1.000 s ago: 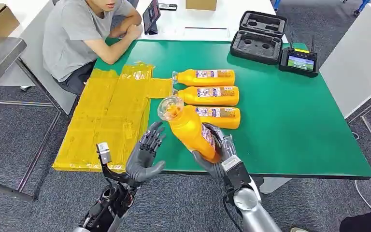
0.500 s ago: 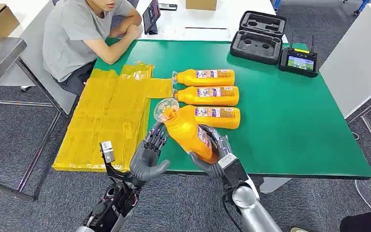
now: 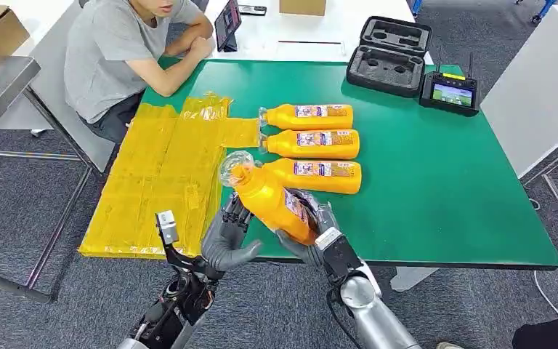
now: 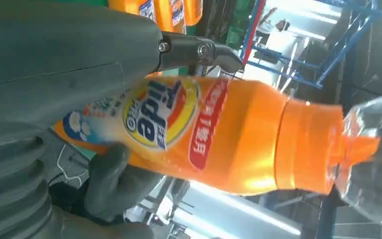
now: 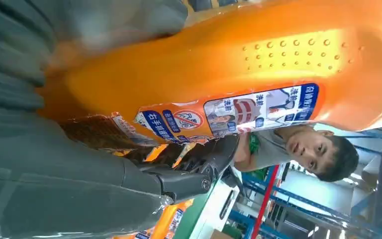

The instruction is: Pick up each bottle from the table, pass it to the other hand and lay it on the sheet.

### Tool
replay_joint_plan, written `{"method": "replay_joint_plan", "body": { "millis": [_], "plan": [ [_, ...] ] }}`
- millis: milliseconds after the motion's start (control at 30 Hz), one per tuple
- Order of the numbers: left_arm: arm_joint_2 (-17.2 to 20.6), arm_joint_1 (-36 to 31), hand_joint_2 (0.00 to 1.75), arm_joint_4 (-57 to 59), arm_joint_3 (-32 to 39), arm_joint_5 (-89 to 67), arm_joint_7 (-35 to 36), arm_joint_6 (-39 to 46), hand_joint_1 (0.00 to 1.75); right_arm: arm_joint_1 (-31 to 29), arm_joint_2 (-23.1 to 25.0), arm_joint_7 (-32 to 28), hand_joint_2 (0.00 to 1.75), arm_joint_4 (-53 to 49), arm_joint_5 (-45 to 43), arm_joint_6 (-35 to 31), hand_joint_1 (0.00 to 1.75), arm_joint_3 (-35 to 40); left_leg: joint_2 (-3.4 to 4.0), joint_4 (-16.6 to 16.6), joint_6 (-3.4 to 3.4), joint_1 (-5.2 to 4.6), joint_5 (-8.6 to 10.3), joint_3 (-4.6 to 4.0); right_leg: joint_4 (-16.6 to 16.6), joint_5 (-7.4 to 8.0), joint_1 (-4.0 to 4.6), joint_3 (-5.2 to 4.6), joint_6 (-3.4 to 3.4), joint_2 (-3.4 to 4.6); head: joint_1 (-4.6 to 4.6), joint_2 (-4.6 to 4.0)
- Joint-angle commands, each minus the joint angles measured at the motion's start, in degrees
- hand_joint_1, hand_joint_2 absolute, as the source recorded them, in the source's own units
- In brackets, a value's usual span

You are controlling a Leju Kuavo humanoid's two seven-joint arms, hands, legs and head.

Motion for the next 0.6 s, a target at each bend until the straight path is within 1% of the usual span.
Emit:
{"method": "replay_joint_plan", "body": {
  "millis": [33,267,600],
  "plan": [
    [0.6,-3.4,1.75,3.7,-2.1,-0.4,-0.2,-0.1,0.00,-3.4,0.3,-0.1,1.75,4.1,0.0,-1.5,1.75,3.7,0.06,0.0,-0.03,0.00,0.00,0.01,0.0,0.02,0.00,-0.01,-0.05,0.04,0.00,0.00],
    [0.6,-3.4,1.75,3.7,-2.1,-0.4,-0.2,-0.1,0.00,-3.4,0.3,-0.1,1.75,4.1,0.0,-1.5,1.75,3.7,0.09,0.0,-0.05,0.01,-0.02,0.04,0.0,0.01,0.02,0.02,-0.07,0.06,0.00,0.00],
    [0.5,-4.1,1.75,4.7,-2.2,-1.4,-0.6,2.3,0.00,-4.8,1.4,-0.1,1.75,5.5,-0.2,-0.3,1.75,6.9,0.08,0.0,-0.04,0.01,-0.02,0.03,0.0,0.01,0.02,0.01,-0.06,0.05,0.00,0.00]
  ]
}}
